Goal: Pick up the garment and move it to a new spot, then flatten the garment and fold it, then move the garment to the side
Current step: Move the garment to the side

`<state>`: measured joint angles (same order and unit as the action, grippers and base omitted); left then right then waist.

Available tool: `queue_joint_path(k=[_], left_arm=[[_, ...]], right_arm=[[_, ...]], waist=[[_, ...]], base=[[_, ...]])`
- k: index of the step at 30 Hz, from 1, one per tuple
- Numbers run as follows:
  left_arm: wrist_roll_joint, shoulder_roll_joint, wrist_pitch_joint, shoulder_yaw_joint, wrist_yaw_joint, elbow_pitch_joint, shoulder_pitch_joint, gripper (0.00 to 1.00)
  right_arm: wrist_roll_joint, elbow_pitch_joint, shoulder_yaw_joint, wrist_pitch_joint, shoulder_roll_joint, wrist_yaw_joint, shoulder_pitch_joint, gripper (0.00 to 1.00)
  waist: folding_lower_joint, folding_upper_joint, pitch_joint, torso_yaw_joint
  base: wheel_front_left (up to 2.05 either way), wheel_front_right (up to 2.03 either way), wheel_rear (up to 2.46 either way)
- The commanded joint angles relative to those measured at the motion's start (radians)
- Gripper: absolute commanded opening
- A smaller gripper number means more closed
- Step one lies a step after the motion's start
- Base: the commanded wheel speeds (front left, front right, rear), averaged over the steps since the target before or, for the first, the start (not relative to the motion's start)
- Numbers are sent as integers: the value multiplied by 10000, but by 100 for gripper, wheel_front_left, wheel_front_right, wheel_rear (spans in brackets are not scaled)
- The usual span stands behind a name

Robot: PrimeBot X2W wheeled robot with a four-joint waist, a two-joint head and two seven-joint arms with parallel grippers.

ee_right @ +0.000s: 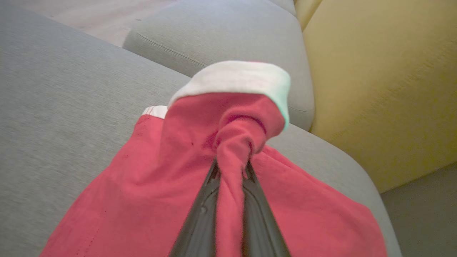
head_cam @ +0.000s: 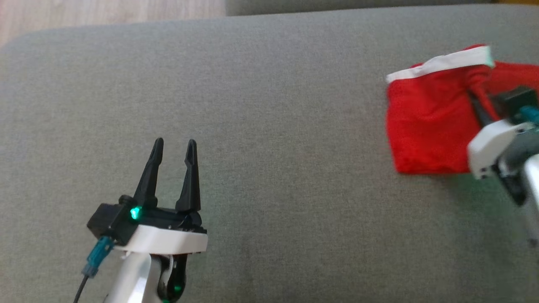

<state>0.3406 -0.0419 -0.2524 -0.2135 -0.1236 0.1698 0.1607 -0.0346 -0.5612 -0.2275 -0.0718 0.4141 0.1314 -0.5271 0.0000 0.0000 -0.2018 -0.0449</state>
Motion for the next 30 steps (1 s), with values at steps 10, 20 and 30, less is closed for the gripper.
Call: queue_joint_path(k=[10, 20, 30], left_arm=[[-50, -83, -94, 222, -57, -340, 895, 100], [100, -83, -94, 120, -68, -309, 1248, 100], [131, -83, -94, 64, -70, -292, 1392, 100]], right_arm=[[-1084, 419, -1345, -502, 3158, -7, -737, 0], [-1066, -463, -917, -632, 4373, -7, -939, 0], [-493, -1254, 495, -905, 4001, -7, -814, 0]], waist=[[0, 0, -972, -96], [0, 0, -1602, -571], [0, 0, -1793, -662]], base=[[0, 0, 0], [0, 0, 0], [0, 0, 0]])
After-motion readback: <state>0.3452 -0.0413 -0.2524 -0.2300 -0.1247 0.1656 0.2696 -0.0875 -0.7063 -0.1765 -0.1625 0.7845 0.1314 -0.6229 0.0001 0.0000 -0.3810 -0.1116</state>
